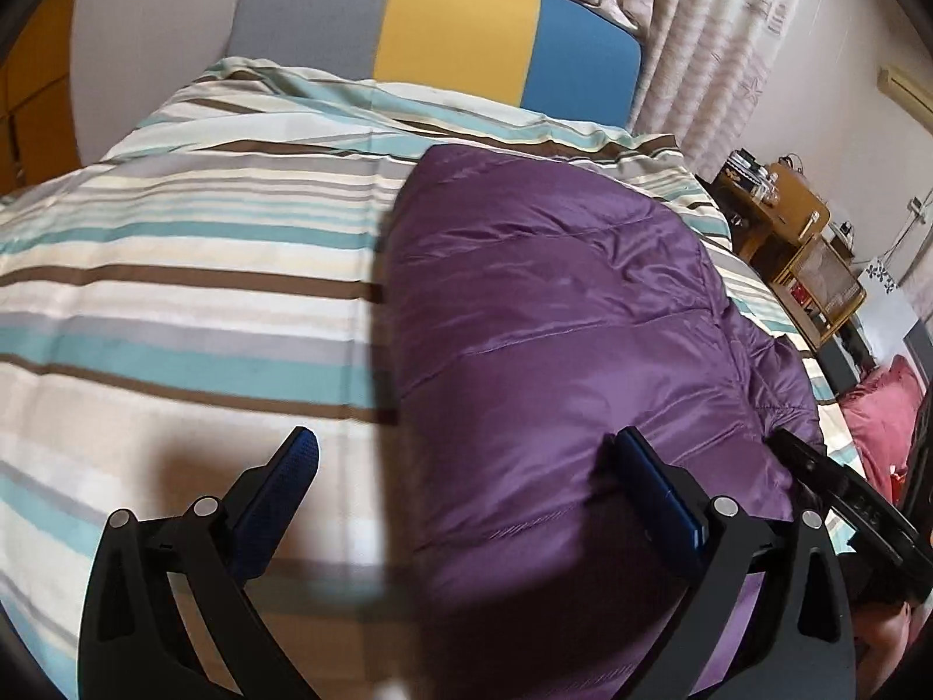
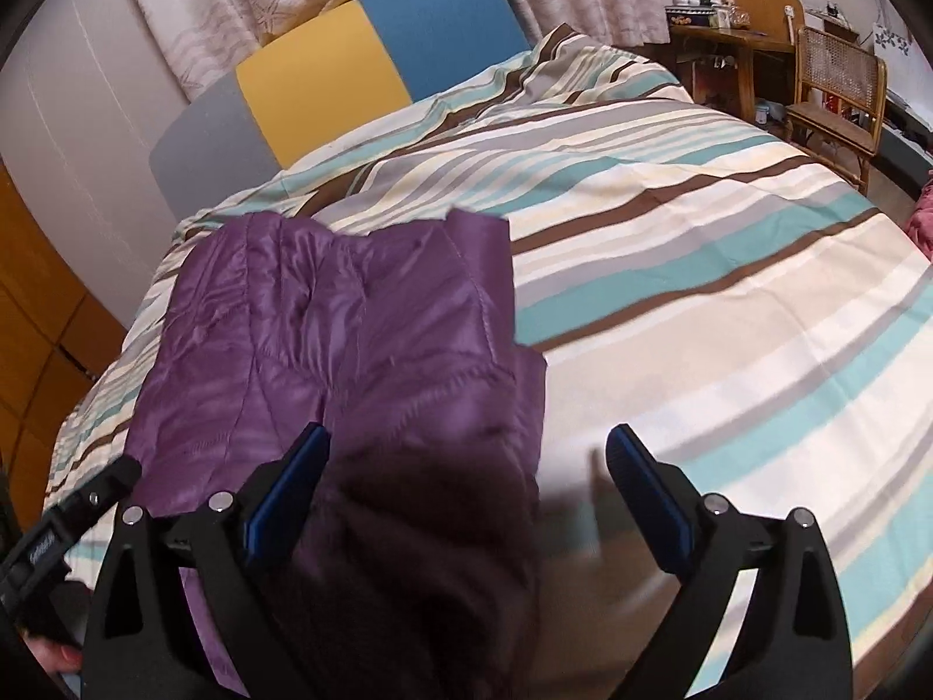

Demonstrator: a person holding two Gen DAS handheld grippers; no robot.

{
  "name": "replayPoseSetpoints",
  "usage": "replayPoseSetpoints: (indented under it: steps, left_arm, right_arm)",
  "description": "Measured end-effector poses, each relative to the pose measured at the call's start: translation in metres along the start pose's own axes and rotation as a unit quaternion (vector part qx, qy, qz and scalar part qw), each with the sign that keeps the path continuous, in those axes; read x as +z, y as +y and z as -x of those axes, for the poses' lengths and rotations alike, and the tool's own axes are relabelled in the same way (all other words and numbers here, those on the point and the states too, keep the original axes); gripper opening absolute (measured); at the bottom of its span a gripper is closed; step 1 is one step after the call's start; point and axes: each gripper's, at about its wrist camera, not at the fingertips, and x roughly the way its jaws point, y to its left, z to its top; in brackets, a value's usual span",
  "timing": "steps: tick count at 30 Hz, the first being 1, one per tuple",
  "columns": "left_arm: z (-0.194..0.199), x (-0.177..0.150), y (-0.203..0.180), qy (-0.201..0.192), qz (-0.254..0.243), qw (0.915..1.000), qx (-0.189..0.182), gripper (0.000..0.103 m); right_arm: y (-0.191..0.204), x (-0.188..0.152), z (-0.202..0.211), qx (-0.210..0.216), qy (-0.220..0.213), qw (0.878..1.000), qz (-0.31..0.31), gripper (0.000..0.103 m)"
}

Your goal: Fold large clothes

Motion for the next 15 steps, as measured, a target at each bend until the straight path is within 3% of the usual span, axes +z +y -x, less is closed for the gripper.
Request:
replayPoseSetpoints:
  steps: [8, 15]
  left_arm:
    - [0.001, -0.018, 0.01, 0.056, 0.02, 0.9939, -0.093, 0.1]
    - [-0.006, -0.022, 0.006, 0.082, 0.005, 0.9897, -0.117, 0.1]
  right_arm:
    - [-0.016, -0.011, -0.002, 0.056, 0.048, 0.997, -0.039, 0.095]
    - [-0.022, -0.006, -0.014, 0.09, 0.077, 0.991, -0.056, 0.092]
